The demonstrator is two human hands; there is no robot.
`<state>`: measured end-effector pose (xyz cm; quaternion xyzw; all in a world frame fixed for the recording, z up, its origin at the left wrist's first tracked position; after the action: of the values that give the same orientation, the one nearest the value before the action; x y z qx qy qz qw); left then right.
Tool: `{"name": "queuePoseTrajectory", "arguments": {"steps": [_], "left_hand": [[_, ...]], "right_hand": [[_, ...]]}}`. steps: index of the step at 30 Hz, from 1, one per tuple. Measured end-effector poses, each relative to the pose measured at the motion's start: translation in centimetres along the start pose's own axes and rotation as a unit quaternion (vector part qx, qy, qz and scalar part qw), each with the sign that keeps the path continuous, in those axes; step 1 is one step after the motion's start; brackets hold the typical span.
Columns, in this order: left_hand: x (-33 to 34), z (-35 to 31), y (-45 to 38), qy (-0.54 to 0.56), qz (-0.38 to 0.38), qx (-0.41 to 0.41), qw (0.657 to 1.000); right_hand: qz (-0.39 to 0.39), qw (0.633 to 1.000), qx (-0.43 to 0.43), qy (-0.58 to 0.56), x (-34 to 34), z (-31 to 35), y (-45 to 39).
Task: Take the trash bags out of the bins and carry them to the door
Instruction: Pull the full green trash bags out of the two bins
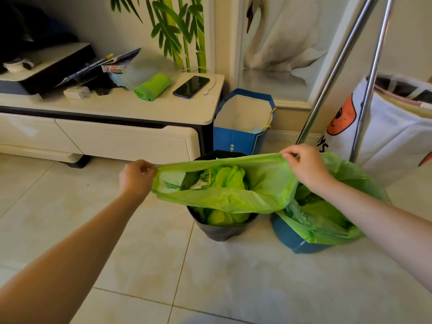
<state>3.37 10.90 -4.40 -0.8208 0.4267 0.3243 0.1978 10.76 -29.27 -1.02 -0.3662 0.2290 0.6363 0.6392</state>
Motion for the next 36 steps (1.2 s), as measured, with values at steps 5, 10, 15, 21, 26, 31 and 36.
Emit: {"name": "queuePoseTrajectory", "arguments": {"steps": [5,10,15,21,26,31,36], "left_hand": [[2.8,2.0,1.6,0.093,0.177,-0.143,0.969],[3.4,2.7,3.1,0.096,0.25,-0.202,0.942],[3.2,-0.3,1.9,0.16,0.198,-0.159,0.954],[4.5,-2.5,1.8,0.187,0.187,-0.163,0.95],[4.1,-3.6,1.0,0.216,0.137,-0.156,0.954],[2.5,-5.1,0.3,0.248,0.099,-0.134,0.954],[-0.2,-7.4,0.2,0.277,0.068,-0.088,0.954]], "right_hand": [[0.142,0.971,0.187,-0.045,2.2,-2.0,2.3],[0.229,0.914,0.326,-0.072,2.6,-3.6,4.5],[0.21,0.942,0.26,-0.031,1.2,-0.6,2.5],[0.154,0.937,0.273,-0.155,1.5,2.2,0.1],[0.07,0.939,0.266,-0.206,0.7,2.9,-2.1],[0.011,0.958,0.194,-0.208,-1.8,4.6,-2.8],[-0.034,0.958,0.132,-0.252,-4.2,7.1,-3.5]]}}
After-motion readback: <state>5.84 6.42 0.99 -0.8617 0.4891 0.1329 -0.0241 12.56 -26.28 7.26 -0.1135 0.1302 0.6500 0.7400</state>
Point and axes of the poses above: each hand's wrist, its own y-axis away from the middle knuckle, its own x-axis out of the palm, z = x × y, the point moved 7 cm from there along -y, towards the middle knuckle, and after that the axes turned 1 degree about -x, right-handed, at the moved point
